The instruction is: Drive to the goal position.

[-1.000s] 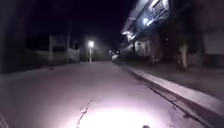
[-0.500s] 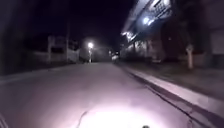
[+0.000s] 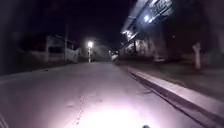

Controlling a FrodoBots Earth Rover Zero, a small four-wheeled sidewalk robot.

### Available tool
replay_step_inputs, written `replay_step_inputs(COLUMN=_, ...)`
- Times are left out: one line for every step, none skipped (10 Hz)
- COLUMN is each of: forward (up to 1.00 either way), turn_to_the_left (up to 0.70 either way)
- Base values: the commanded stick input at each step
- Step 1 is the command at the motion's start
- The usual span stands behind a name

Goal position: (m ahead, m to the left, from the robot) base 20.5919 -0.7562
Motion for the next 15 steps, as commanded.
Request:
replay_step_inputs(forward=0.7, turn_to_the_left=0.01)
replay_step_inputs(forward=0.7, turn_to_the_left=0.01)
replay_step_inputs(forward=0.7, turn_to_the_left=0.01)
replay_step_inputs(forward=0.7, turn_to_the_left=0.01)
replay_step_inputs(forward=0.7, turn_to_the_left=0.01)
replay_step_inputs(forward=0.7, turn_to_the_left=0.01)
replay_step_inputs(forward=0.7, turn_to_the_left=0.01)
replay_step_inputs(forward=0.7, turn_to_the_left=0.01)
replay_step_inputs(forward=0.7, turn_to_the_left=0.01)
replay_step_inputs(forward=0.7, turn_to_the_left=0.01)
replay_step_inputs(forward=0.7, turn_to_the_left=-0.13)
replay_step_inputs(forward=0.7, turn_to_the_left=-0.22)
replay_step_inputs(forward=0.7, turn_to_the_left=0.01)
replay_step_inputs(forward=0.7, turn_to_the_left=0.01)
replay_step_inputs(forward=0.7, turn_to_the_left=0.01)
